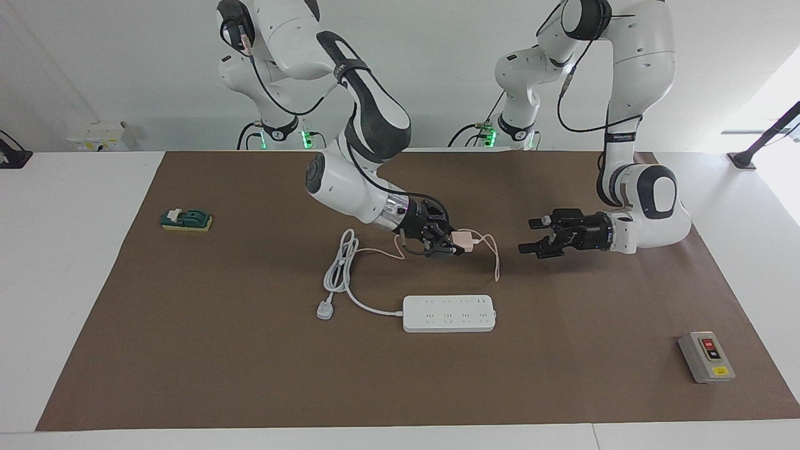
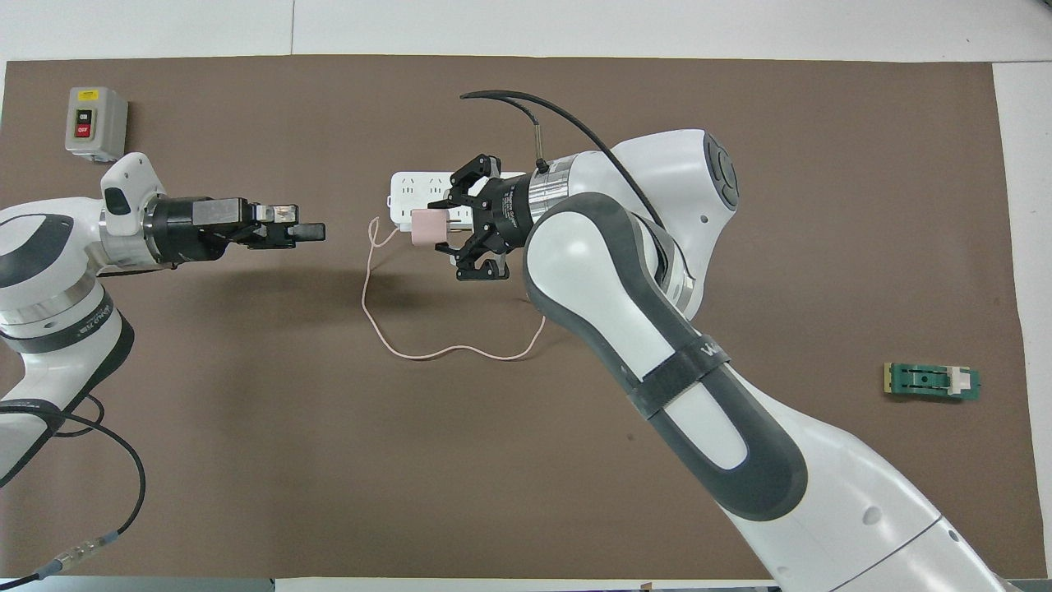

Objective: Plug charger into power strip

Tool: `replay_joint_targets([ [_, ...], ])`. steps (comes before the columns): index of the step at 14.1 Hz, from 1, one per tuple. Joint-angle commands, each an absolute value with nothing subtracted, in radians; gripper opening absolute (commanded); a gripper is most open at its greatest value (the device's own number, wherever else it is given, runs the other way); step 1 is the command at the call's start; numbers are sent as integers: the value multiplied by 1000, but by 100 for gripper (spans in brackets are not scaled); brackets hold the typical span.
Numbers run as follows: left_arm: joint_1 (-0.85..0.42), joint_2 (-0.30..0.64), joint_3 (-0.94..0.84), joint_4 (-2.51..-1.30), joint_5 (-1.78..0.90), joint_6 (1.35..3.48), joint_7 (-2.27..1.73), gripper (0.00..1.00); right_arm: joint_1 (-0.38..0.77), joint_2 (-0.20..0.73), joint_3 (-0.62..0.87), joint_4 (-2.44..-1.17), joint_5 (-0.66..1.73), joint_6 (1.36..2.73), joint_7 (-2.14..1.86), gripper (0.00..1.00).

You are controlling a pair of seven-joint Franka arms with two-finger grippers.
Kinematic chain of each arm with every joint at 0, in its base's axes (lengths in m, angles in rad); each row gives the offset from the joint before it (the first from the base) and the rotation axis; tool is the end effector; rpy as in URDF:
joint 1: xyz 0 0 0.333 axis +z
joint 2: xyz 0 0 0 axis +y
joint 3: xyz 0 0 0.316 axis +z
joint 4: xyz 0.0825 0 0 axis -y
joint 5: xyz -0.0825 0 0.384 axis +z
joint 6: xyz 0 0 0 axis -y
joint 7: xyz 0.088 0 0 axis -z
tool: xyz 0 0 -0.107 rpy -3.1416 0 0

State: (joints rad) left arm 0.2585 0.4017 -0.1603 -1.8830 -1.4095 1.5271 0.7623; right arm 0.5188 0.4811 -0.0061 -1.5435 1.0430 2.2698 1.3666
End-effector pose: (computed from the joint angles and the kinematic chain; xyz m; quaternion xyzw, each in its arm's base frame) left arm 0.6034 -0.0424 0.3441 0.7176 -0.0284 0.0084 0.6958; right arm 0.6142 0.3716 0.4095 -0.6717 0.6034 0.2736 0.3316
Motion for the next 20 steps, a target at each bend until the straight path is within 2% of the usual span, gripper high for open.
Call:
replay_joint_targets([
  [1, 261, 394, -164, -1839, -1376, 1517, 739, 100, 522, 499, -8, -1517, 1068, 2276, 1378, 0],
  [12, 77, 417, -172, -1824, -1480, 1721, 739, 100, 515, 499, -8, -1517, 1069, 2276, 1378, 0],
  [20, 51, 449, -181, -1851, -1509, 1700, 798, 100, 511, 499, -8, -1516, 1085, 2276, 1378, 0],
])
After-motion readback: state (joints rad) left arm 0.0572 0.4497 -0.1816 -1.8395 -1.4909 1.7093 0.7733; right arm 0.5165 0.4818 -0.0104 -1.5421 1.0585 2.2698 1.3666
